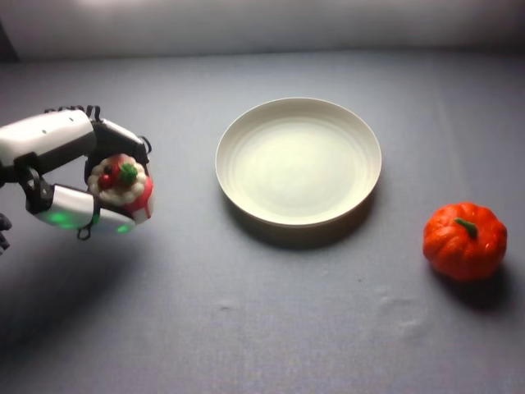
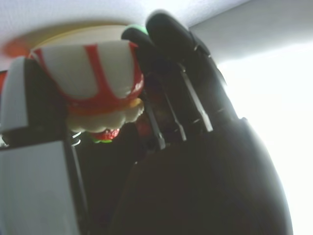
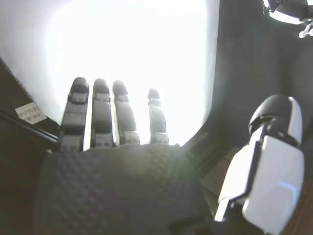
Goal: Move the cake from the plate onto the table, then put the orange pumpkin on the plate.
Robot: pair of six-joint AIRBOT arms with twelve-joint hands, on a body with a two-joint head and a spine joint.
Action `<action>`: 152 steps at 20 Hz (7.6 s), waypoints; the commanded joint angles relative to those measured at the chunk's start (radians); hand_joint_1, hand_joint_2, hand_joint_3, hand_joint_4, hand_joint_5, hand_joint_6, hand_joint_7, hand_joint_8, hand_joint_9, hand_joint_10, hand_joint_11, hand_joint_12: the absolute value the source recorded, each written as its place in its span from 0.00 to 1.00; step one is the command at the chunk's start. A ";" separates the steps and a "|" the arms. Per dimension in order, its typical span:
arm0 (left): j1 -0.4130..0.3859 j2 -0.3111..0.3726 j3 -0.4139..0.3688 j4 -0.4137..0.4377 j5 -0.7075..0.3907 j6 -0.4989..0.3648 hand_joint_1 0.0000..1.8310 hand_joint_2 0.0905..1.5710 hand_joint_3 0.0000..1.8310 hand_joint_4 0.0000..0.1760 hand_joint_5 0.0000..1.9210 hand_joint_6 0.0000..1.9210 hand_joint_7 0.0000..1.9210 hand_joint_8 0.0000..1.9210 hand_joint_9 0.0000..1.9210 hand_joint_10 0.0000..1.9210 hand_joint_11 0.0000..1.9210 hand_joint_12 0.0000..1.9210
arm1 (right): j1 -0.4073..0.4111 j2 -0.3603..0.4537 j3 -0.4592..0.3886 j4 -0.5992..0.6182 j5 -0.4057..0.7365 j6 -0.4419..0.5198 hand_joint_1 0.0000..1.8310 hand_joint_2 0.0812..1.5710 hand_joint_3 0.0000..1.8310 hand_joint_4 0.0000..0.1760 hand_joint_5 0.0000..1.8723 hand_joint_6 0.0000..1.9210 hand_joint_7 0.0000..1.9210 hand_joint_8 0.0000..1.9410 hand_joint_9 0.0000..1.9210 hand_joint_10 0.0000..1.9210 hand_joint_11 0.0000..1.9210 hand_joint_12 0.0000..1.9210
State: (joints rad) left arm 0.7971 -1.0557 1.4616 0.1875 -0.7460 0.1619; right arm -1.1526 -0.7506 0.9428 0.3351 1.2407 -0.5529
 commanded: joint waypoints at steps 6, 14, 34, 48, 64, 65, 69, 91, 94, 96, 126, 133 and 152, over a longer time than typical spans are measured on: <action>-0.003 0.003 0.003 -0.028 -0.095 -0.005 0.66 0.63 0.00 0.00 0.43 0.12 0.42 0.44 0.31 0.73 0.23 1.00 | 0.000 0.005 0.000 0.014 0.126 0.008 0.10 0.42 0.00 1.00 0.00 0.00 0.00 0.00 0.00 0.00 0.00 0.00; 0.004 -0.001 0.004 -0.028 -0.087 -0.005 0.64 0.55 0.00 0.00 0.29 0.00 0.26 0.00 0.26 0.09 0.01 0.76 | 0.000 0.006 -0.001 0.014 0.129 0.008 0.10 0.42 0.00 1.00 0.00 0.00 0.00 0.00 0.00 0.00 0.00 0.00; 0.146 0.263 -0.222 -0.377 -0.718 -0.005 0.53 0.60 0.00 0.10 0.10 0.00 0.14 0.01 0.17 0.02 0.00 0.57 | 0.002 0.020 -0.007 -0.069 0.044 0.010 0.17 0.38 0.00 1.00 0.03 0.01 0.00 0.00 0.00 0.00 0.00 0.00; 0.146 0.245 -0.218 -0.363 -0.686 -0.005 0.53 0.61 0.00 0.22 0.08 0.00 0.11 0.00 0.18 0.01 0.00 0.65 | 0.411 -0.098 0.158 -0.613 -0.584 0.154 0.20 0.46 0.01 0.59 0.07 0.01 0.04 0.00 0.03 0.02 0.00 0.69; 0.146 0.228 -0.215 -0.340 -0.665 -0.005 0.52 0.58 0.00 0.26 0.07 0.00 0.12 0.00 0.20 0.01 0.00 0.65 | 0.531 -0.166 0.215 -0.896 -0.739 0.310 0.29 0.55 0.00 0.00 0.09 0.00 0.02 0.01 0.05 0.01 0.00 0.45; 0.146 0.227 -0.215 -0.340 -0.665 -0.005 0.52 0.58 0.00 0.26 0.07 0.00 0.12 0.00 0.20 0.01 0.00 0.65 | 0.527 -0.174 0.220 -0.896 -0.743 0.310 0.29 0.55 0.00 0.00 0.09 0.00 0.02 0.01 0.05 0.01 0.00 0.45; 0.146 0.225 -0.216 -0.337 -0.669 -0.005 0.55 0.61 0.00 0.18 0.08 0.00 0.14 0.00 0.21 0.00 0.00 0.56 | 0.513 -0.192 0.238 -0.890 -0.757 0.310 0.26 0.56 0.00 0.00 0.09 0.00 0.03 0.00 0.04 0.00 0.00 0.22; 0.148 0.217 -0.212 -0.334 -0.675 -0.005 0.53 0.65 0.00 0.54 0.12 0.00 0.12 0.00 0.23 0.00 0.03 0.61 | 0.457 -0.242 0.282 -0.864 -0.807 0.294 0.74 0.72 0.01 0.00 0.42 0.89 0.45 0.68 0.50 0.93 0.50 0.98; 0.148 0.216 -0.211 -0.333 -0.674 -0.005 0.54 0.67 0.00 0.54 0.12 0.00 0.12 0.00 0.23 0.00 0.04 0.63 | 0.472 -0.235 0.270 -0.876 -0.806 0.284 0.78 0.69 0.01 0.00 0.42 0.94 0.47 0.87 0.52 0.98 0.54 1.00; 0.150 0.215 -0.211 -0.333 -0.673 -0.005 0.55 0.67 0.00 0.44 0.12 0.00 0.11 0.00 0.22 0.00 0.05 0.64 | 0.502 -0.223 0.261 -0.901 -0.806 0.284 0.78 0.70 0.00 0.00 0.41 0.96 0.45 0.95 0.50 0.99 0.52 1.00; 0.159 0.105 -0.134 -0.319 -0.712 -0.005 0.57 0.59 0.00 0.56 0.17 0.00 0.16 0.00 0.26 0.00 0.00 0.66 | 0.814 -0.536 0.527 -0.915 -0.683 0.194 0.74 0.54 0.41 0.00 0.42 1.00 0.40 0.84 0.44 1.00 0.48 1.00; 0.158 0.085 -0.121 -0.318 -0.725 -0.005 0.57 0.60 0.00 0.53 0.18 0.00 0.18 0.00 0.27 0.00 0.05 0.62 | 0.793 -0.598 0.606 -0.835 -0.684 0.194 0.74 0.56 0.36 0.00 0.42 1.00 0.41 0.80 0.42 1.00 0.43 1.00; 0.147 0.052 -0.102 -0.300 -0.722 -0.005 0.56 0.61 0.00 0.57 0.18 0.00 0.16 0.00 0.25 0.00 0.10 0.54 | 0.753 -0.658 0.677 -0.672 -0.599 0.194 0.74 0.51 0.43 0.00 0.43 0.99 0.42 0.81 0.47 1.00 0.48 1.00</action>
State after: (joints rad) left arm 0.9573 -1.0023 1.3567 -0.0856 -1.3457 0.1612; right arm -0.4034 -1.4120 1.6196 -0.3637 0.5312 -0.3637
